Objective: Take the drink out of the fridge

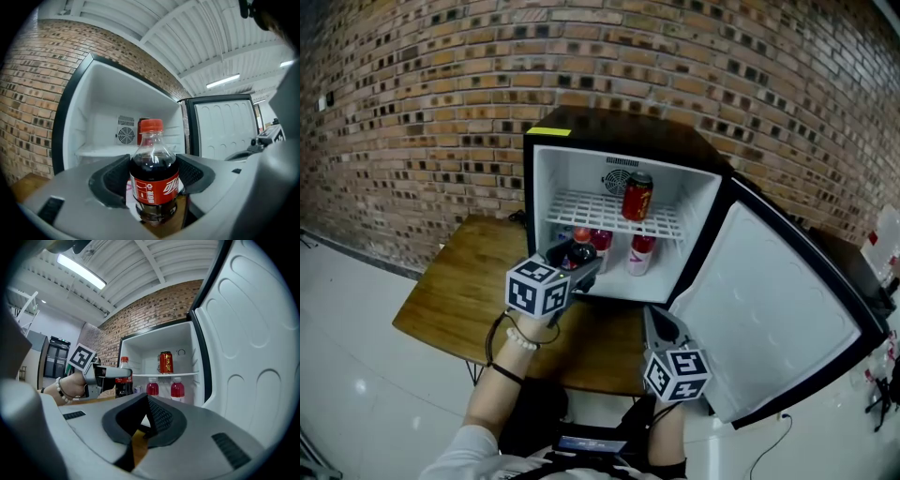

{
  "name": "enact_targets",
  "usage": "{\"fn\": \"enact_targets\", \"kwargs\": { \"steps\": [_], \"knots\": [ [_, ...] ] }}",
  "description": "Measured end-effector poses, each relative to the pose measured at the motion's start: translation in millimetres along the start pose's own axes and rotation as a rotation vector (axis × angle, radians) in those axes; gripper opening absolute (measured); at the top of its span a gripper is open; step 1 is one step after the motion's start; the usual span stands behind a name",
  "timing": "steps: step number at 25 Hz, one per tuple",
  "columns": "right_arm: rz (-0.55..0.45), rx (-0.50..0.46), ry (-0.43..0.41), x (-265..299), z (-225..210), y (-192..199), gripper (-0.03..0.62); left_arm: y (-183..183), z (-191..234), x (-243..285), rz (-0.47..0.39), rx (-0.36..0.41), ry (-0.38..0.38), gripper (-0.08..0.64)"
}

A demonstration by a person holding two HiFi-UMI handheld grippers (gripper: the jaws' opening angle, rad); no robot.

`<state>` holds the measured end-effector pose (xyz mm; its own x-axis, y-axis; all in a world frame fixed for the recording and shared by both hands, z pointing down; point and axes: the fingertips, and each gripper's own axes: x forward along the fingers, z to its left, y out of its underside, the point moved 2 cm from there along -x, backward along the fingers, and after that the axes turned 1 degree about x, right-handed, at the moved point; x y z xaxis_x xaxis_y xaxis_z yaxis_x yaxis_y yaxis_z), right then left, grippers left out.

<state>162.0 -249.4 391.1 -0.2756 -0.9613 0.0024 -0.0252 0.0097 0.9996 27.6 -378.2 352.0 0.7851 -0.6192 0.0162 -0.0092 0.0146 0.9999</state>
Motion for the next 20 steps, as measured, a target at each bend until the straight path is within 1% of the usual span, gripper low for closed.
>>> {"fn": "enact_targets", "kwargs": {
  "steps": [4, 9, 12, 15, 20],
  "knots": [
    [0.0, 0.0, -0.006, 1.2, 1.8, 0.8, 0.014, 48.6, 1.6, -5.8, 0.037, -0.003, -0.038, 0.307],
    [0.008, 0.004, -0.012, 4.1, 3.1, 3.8, 0.014, 95.5, 4.0, -12.7, 0.065, -0.018, -0.061, 0.307],
    [0.011, 0.006, -0.014, 5.7, 3.6, 5.2, 0.014, 116.3, 6.2, -14.9, 0.079, -0.029, -0.07, 0.307],
    [0.016, 0.006, -0.015, 6.9, 2.9, 7.3, 0.014, 133.4, 6.7, -15.6, 0.094, -0.02, -0.081, 0.307],
    [0.021, 0.008, -0.014, 7.7, 2.1, 9.5, 0.014, 153.2, 9.8, -16.5, 0.104, -0.016, -0.104, 0.307]
  ]
}}
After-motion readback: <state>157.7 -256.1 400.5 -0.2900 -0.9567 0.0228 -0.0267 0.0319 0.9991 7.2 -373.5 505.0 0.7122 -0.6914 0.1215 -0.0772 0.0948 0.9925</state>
